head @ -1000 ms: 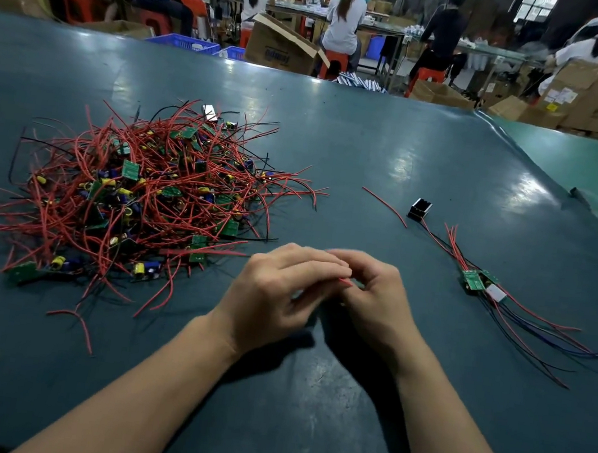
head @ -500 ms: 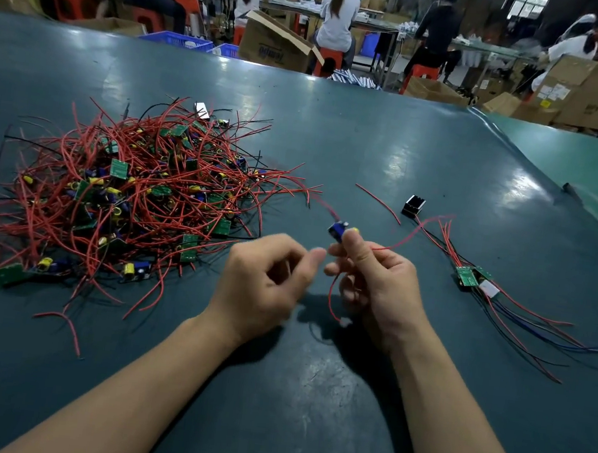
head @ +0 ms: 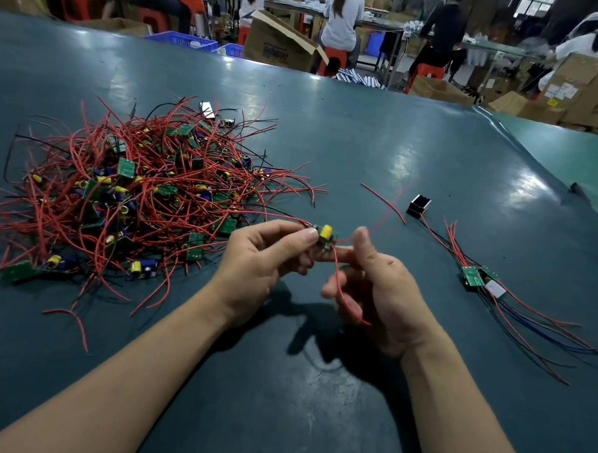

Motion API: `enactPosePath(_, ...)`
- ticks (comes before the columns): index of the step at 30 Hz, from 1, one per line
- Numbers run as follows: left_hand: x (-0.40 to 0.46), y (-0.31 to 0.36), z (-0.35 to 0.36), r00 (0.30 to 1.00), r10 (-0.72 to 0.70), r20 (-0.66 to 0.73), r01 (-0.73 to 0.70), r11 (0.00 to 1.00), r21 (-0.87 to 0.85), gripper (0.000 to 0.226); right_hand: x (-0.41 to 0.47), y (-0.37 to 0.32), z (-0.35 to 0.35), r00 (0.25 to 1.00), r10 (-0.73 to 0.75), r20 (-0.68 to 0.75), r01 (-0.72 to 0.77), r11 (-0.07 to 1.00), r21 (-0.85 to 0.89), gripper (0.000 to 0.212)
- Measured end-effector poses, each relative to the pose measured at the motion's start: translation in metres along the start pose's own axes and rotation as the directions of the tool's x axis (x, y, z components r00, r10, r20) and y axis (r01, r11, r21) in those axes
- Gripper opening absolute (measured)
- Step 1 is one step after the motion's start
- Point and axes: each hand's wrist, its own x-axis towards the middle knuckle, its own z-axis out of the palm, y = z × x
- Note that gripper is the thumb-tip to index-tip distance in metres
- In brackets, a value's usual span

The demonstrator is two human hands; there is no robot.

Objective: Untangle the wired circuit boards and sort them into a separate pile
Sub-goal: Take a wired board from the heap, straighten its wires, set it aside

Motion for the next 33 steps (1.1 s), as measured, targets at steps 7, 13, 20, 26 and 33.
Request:
enactPosePath(7, 0.003, 0.01, -0.003, 0.986, -0.128, -0.103, 0.095, 0.955, -0.279, 0.009, 0.002, -0.007, -0.012, 0.999, -0.017, -0.03, 0.031, 0.801, 0.598, 0.054)
enactPosePath(13, 0.003, 0.01, -0.001, 0.986, -0.15, -0.077, 0.119, 0.943, -0.312, 0.022, 0.0, -0.004, -0.006, 0.999, -0.031, -0.024, 0.039, 0.852, 0.522, 0.039)
enactPosePath(20, 0.004, 0.012, -0.004, 0.977, -0.21, -0.037, 0.182, 0.91, -0.373, 0.024, 0.003, 0.001, 0.0, 0.99, 0.109, -0.088, -0.082, 0.96, 0.268, 0.029)
enactPosePath(26, 0.002, 0.006, 0.004, 0.977, -0.2, -0.068, 0.19, 0.973, -0.131, 0.013, 0.003, 0.008, 0.006, 0.972, -0.193, -0.136, 0.2, 0.979, 0.04, 0.038)
enactPosePath(33, 0.004, 0.003, 0.003, 0.972, -0.201, -0.119, 0.198, 0.979, -0.041, 0.005, 0.003, 0.016, 0.008, 0.974, -0.205, -0.097, 0.198, 0.977, -0.076, 0.046)
